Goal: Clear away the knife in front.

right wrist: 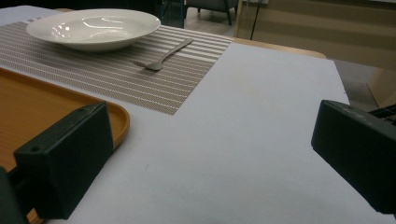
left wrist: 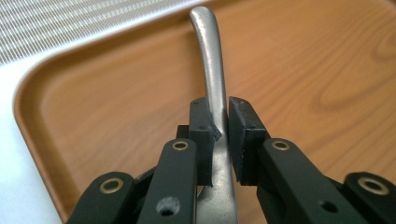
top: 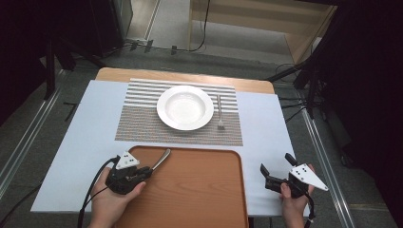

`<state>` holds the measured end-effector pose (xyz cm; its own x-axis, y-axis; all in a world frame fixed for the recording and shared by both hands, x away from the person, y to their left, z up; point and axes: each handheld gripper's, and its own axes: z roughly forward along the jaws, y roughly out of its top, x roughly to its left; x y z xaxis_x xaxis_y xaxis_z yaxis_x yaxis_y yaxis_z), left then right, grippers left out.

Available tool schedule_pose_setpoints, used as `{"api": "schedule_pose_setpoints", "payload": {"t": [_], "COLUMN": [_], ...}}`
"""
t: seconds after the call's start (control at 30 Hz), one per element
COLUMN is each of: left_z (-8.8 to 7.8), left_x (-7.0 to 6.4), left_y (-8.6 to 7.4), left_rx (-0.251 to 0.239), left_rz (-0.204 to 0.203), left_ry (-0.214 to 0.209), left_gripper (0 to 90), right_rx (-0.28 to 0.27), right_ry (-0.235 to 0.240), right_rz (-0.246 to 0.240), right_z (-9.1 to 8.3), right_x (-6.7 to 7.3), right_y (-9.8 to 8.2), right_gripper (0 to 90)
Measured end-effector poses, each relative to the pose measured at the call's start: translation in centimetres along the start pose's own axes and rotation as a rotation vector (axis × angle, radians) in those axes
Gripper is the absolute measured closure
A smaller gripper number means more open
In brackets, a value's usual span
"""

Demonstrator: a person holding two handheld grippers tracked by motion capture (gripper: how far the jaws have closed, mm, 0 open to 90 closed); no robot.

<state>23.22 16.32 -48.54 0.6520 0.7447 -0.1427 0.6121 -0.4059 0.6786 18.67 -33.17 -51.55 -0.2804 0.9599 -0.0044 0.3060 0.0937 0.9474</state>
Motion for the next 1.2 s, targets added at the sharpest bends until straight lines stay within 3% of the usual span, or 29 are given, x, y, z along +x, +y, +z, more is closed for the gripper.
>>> {"api": "schedule_pose_setpoints", "payload": {"t": [0.23, 0.4, 0.53, 0.77, 0.87, 0.9, 1.0, 1.07, 1.13, 1.2], "left_z": [0.2, 0.2, 0.3, 0.4, 0.1, -0.1, -0.7, -0.8, -0.5, 0.1], "left_x": [-0.2, -0.5, -1.0, -1.0, -0.8, -0.7, -0.2, 0.1, 0.1, 0.1], "left_y": [-0.9, -1.2, -1.3, -1.2, -0.9, -0.8, -0.2, 0.3, 0.9, 1.3], "left_rx": [0.013, 0.026, 0.030, 0.032, -0.026, -0.050, -0.107, -0.124, -0.106, -0.091], "left_rz": [-0.018, -0.017, 0.015, 0.024, 0.028, 0.037, 0.045, 0.035, 0.047, 0.096], "left_ry": [-0.009, 0.018, 0.066, 0.066, 0.031, 0.042, -0.001, -0.058, -0.086, -0.098], "left_gripper": [78.1, 78.0, 77.8, 76.9, 66.5, 65.0, 65.2, 72.0, 79.4, 85.9], "right_rx": [0.000, 0.000, 0.001, 0.001, -0.002, -0.005, -0.006, -0.003, -0.003, 0.000], "right_ry": [0.001, 0.002, 0.001, 0.001, 0.004, 0.006, 0.006, 0.005, 0.004, 0.002], "right_rz": [0.001, -0.001, -0.001, -0.004, -0.001, -0.002, -0.002, -0.001, -0.001, -0.003], "right_z": [0.0, 0.0, 0.0, 0.0, 0.0, 0.0, 0.0, 0.0, 0.0, 0.0], "right_x": [0.0, 0.0, 0.0, 0.0, 0.0, 0.0, 0.0, 0.0, 0.0, 0.0], "right_y": [0.0, 0.0, 0.0, 0.0, 0.0, 0.0, 0.0, 0.0, 0.0, 0.0], "right_gripper": [0.0, 0.0, 0.0, 0.0, 0.0, 0.0, 0.0, 0.0, 0.0, 0.0]}}
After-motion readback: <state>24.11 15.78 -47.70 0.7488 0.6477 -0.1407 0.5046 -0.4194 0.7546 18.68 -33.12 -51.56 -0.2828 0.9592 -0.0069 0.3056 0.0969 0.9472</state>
